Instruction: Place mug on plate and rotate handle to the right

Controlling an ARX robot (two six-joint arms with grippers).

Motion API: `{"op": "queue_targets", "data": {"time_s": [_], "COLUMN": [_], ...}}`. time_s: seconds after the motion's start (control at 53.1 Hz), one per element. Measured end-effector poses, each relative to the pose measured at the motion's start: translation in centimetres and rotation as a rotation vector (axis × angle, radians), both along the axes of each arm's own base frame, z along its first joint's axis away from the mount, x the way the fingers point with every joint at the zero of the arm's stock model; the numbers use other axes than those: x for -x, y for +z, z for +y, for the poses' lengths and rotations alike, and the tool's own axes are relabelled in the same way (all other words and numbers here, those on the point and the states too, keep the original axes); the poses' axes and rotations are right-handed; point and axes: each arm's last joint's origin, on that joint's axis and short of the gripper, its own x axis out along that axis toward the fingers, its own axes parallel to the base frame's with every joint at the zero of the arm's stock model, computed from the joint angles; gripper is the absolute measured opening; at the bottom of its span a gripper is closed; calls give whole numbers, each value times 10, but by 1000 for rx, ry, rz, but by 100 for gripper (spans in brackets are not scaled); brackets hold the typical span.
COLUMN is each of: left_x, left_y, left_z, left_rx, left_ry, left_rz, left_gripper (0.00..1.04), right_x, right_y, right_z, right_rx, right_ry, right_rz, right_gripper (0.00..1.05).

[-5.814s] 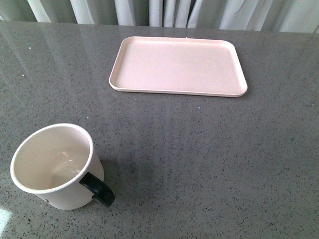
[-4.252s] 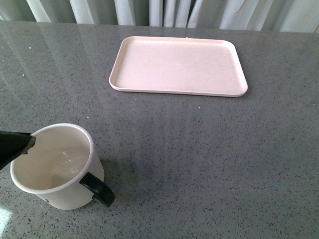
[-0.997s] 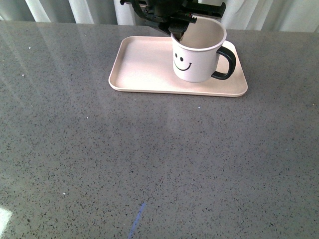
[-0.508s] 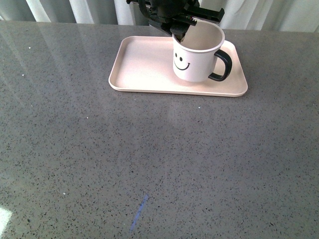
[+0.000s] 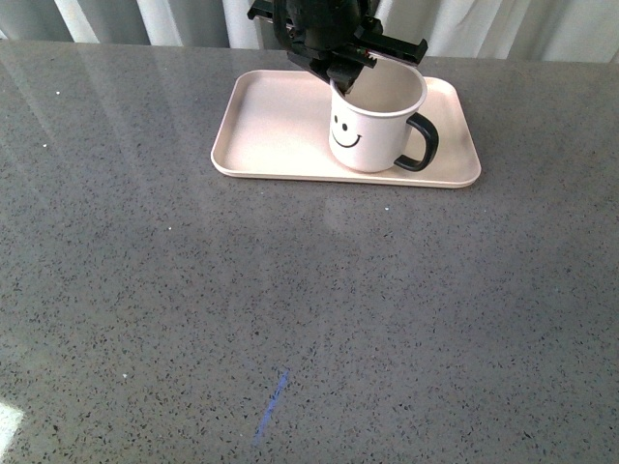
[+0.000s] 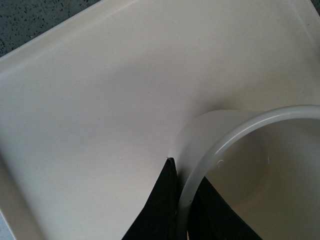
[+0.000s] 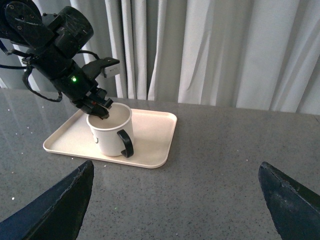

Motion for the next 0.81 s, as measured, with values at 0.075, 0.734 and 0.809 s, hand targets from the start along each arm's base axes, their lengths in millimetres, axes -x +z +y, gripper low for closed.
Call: {"op": "queue_targets", "data": {"time_s": [0.075, 0.734, 0.809], "left_x": [0, 3, 3], "left_y": [1, -4, -4], "left_z": [0, -5, -6], "left_rx": [-1, -29, -30], "left_ry": [-3, -10, -11], "left_rz": [-1, -6, -6], "left_gripper": [2, 2, 2], "right_x": [0, 0, 0], "right_y": [0, 0, 0], "right_z": [0, 0, 0], "right_rx": [0, 0, 0], "right_ry": [0, 0, 0], "right_rz": [0, 0, 0], "right_gripper": [96, 96, 96]}}
